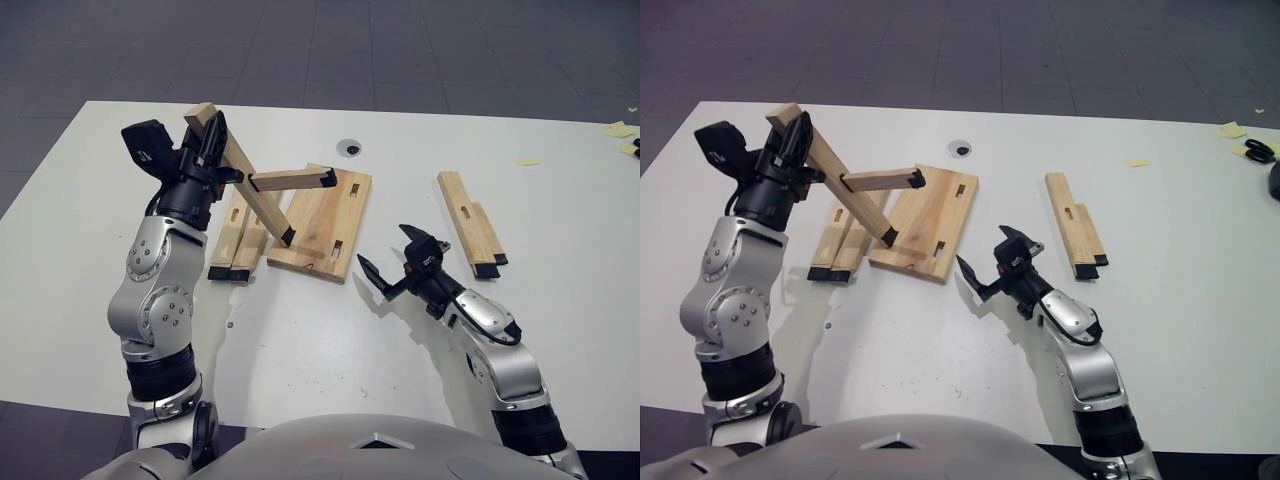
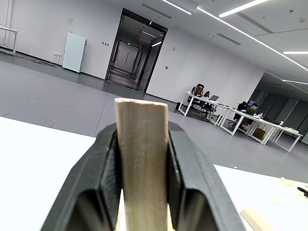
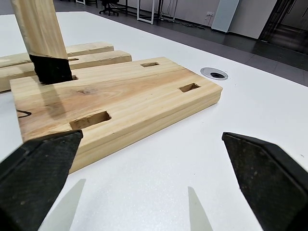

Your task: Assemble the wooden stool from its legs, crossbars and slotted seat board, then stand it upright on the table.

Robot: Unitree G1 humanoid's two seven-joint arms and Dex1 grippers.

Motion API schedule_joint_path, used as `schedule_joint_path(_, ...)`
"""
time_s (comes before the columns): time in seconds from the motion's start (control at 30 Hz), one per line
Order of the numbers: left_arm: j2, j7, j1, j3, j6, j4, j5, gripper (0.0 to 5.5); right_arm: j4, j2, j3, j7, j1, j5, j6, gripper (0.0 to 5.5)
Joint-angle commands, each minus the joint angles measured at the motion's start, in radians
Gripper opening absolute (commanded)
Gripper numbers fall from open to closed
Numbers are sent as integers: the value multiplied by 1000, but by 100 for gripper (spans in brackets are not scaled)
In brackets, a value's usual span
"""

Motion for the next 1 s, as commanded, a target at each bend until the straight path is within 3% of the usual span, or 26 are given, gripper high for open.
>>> schedule_joint_path(0.03,3,8,-59,3,-2,-12,9,103,-2,2,2,-3,-2,-3,-4,540)
schedule_joint_path(0.2,-1,10,-93,2,1,-13,9,103,-2,2,2,-4,-2,-2,-3,540)
schedule_joint_path(0.6,-36,-33,45,-47,-56,54,76,103,3,-7,-8,3,-15,1,0,540)
schedule_joint_path(1.0,18,-39,36,6,-38,13,65,103,-1,-4,-6,1,-9,1,-3,540)
